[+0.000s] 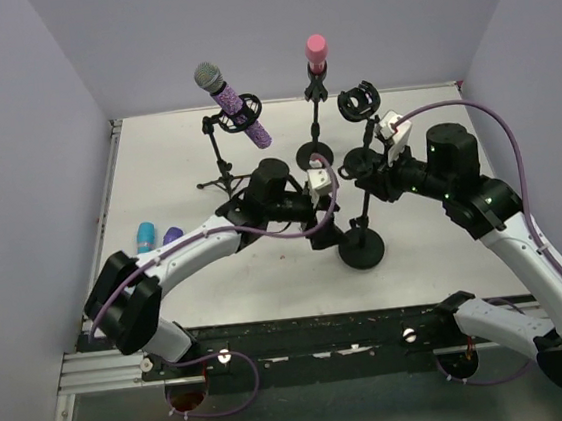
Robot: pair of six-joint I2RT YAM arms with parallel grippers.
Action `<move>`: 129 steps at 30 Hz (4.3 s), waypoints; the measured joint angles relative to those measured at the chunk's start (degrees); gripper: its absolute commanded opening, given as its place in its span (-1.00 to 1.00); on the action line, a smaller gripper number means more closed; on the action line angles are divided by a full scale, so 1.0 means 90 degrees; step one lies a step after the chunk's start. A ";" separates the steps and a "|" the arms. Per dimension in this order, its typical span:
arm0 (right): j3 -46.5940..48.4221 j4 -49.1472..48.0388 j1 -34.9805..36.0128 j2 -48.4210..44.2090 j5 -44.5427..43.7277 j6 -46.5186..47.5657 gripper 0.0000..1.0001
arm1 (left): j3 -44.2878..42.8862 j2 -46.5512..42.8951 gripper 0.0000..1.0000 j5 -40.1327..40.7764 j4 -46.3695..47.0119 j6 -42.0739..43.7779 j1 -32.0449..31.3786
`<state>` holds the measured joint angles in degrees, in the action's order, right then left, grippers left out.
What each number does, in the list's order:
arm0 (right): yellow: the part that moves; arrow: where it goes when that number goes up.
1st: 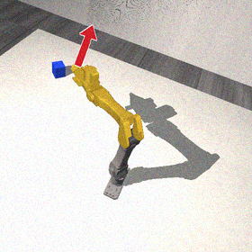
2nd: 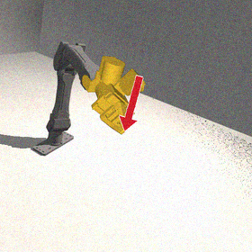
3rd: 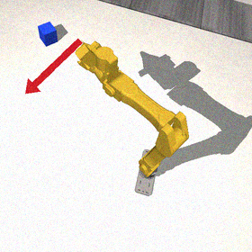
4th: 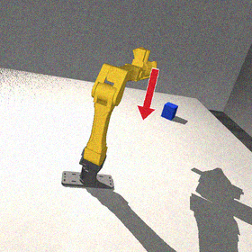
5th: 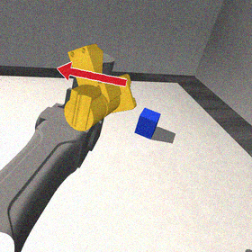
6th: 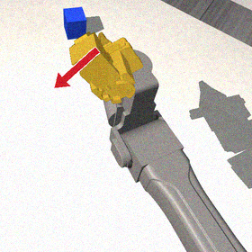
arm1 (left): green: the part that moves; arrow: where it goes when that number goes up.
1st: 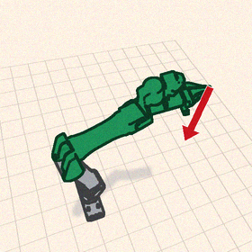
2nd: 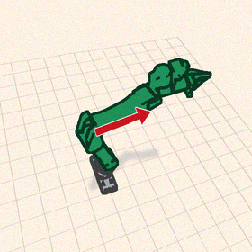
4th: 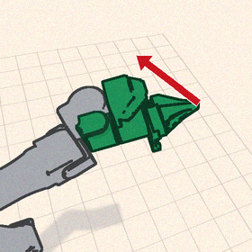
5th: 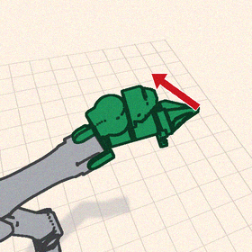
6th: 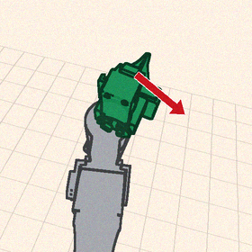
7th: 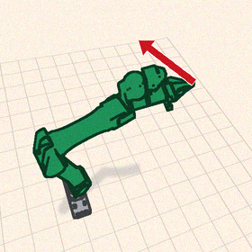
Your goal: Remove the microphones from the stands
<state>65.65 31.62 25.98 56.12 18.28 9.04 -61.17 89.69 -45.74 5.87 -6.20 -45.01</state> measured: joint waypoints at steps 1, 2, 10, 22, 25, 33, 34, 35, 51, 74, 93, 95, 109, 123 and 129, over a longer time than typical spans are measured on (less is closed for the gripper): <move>-0.0019 0.0000 0.0019 0.0012 0.0058 0.0002 -0.99 | 0.0155 -0.0265 0.94 0.0180 0.0034 0.0393 -0.0058; -0.0039 0.0000 0.0024 0.0022 0.0107 -0.0002 -0.99 | 0.0359 -0.0546 0.93 0.0364 0.0073 0.0835 -0.0124; -0.0155 -0.0019 0.0036 0.0029 0.0294 -0.0022 -0.99 | 0.1569 -0.1581 0.88 0.1069 0.1025 0.5384 -0.0780; -0.0206 -0.0049 0.0036 0.0104 0.0406 -0.0185 -0.99 | 0.1474 -0.0809 0.40 0.1054 0.0483 0.9760 -0.0777; -0.0206 -0.0053 0.0036 0.0112 0.0406 -0.0238 -0.99 | 0.1464 -0.0801 0.30 0.1054 0.0442 1.0027 -0.0777; -0.0206 -0.0182 0.0036 0.0204 0.0403 -0.0342 -0.99 | 0.1423 -0.0503 0.16 0.1064 0.0294 1.0214 -0.0840; -0.0206 -0.0197 0.0036 0.0211 0.0403 -0.0352 -0.99 | 0.1423 -0.0476 0.15 0.1066 0.0287 1.0214 -0.0843; -0.0204 -0.0206 0.0036 0.0219 0.0403 -0.0357 -0.99 | 0.1423 -0.0457 0.14 0.1071 0.0287 1.0217 -0.0843; -0.0194 -0.0282 0.0036 0.0277 0.0401 -0.0454 -0.99 | 0.1290 -0.0260 -0.43 0.1345 0.0522 0.9974 -0.0865; -0.0124 -0.0267 0.0036 0.0418 0.0403 -0.0563 -0.99 | 0.0954 -0.0233 -0.68 0.1001 0.0386 0.5503 -0.0828; -0.0124 -0.0605 0.0022 0.0568 0.0104 -0.0882 -0.99 | 0.1154 -0.0362 0.07 0.1700 0.1039 0.6220 -0.0818; -0.0124 -0.0631 0.0017 0.0578 0.0053 -0.0942 -0.99 | 0.1158 -0.0367 -0.06 0.1705 0.0986 0.6523 -0.0835; -0.0124 -0.0784 -0.0134 0.0634 -0.0124 -0.1173 -0.99 | 0.1078 -0.0367 -1.00 0.1923 0.0799 0.5950 -0.0794; -0.0039 -0.1047 -0.0204 0.0539 -0.0274 -0.1078 -0.99 | 0.0107 0.0869 -0.48 -0.0653 0.1953 -0.2242 0.0627; -0.0041 -0.0755 -0.0180 0.0510 -0.0153 -0.0845 -0.99 | -0.0075 0.1039 0.19 -0.0901 0.1982 -0.3007 0.0627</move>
<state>65.28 24.82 24.36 60.71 16.91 1.43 -61.84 99.04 -53.84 23.70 -33.26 -39.38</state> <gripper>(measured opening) 0.292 0.517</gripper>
